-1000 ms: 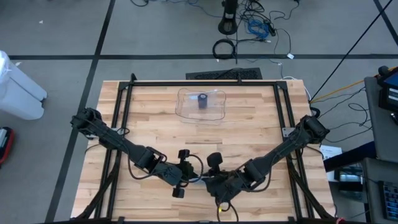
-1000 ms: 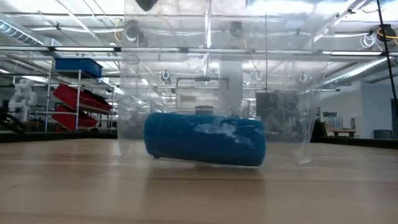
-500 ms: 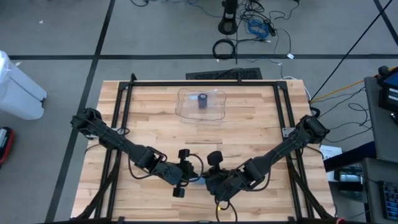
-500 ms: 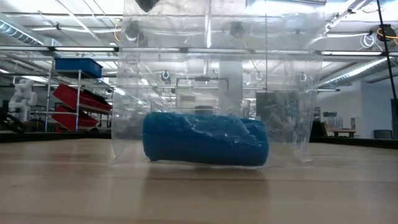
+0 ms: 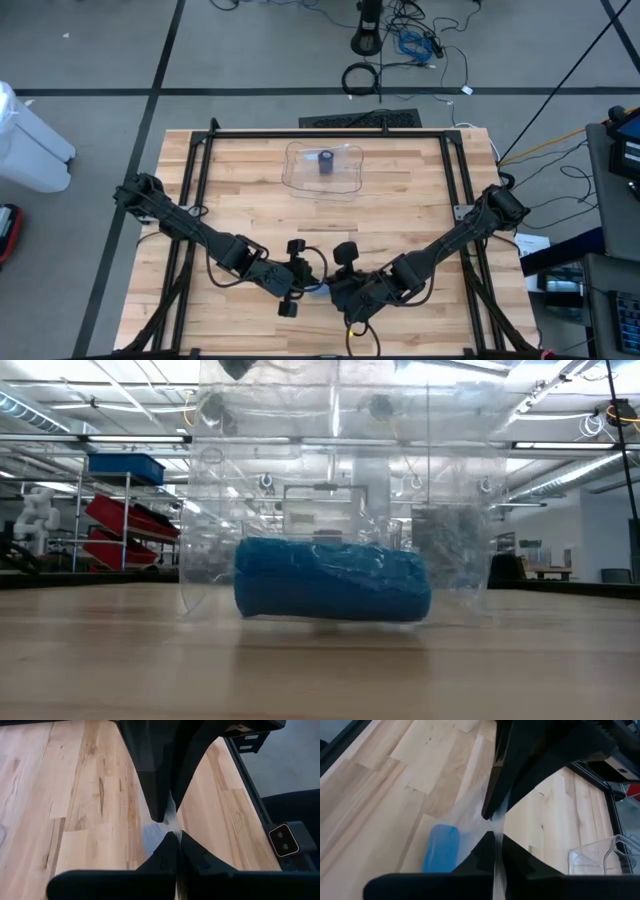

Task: Roll bandage
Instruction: Close the transparent zip bag

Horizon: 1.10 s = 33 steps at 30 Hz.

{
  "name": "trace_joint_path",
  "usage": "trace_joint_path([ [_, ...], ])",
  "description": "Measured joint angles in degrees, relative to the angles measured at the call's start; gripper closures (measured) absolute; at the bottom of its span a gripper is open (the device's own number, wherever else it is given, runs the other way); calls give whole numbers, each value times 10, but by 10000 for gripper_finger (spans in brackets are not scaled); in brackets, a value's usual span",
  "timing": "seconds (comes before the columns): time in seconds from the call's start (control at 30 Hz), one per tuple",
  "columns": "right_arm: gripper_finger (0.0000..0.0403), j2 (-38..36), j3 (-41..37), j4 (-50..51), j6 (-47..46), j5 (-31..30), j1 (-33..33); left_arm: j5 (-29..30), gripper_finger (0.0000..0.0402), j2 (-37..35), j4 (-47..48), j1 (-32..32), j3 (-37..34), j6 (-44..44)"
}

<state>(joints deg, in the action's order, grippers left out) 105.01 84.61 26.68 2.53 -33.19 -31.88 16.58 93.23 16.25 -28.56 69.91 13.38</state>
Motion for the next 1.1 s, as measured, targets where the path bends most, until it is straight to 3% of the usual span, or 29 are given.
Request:
trace_joint_path([
  [1.1,403,-21,0,143,-223,-45,-58,-16,401,0,20,0,0,13],
])
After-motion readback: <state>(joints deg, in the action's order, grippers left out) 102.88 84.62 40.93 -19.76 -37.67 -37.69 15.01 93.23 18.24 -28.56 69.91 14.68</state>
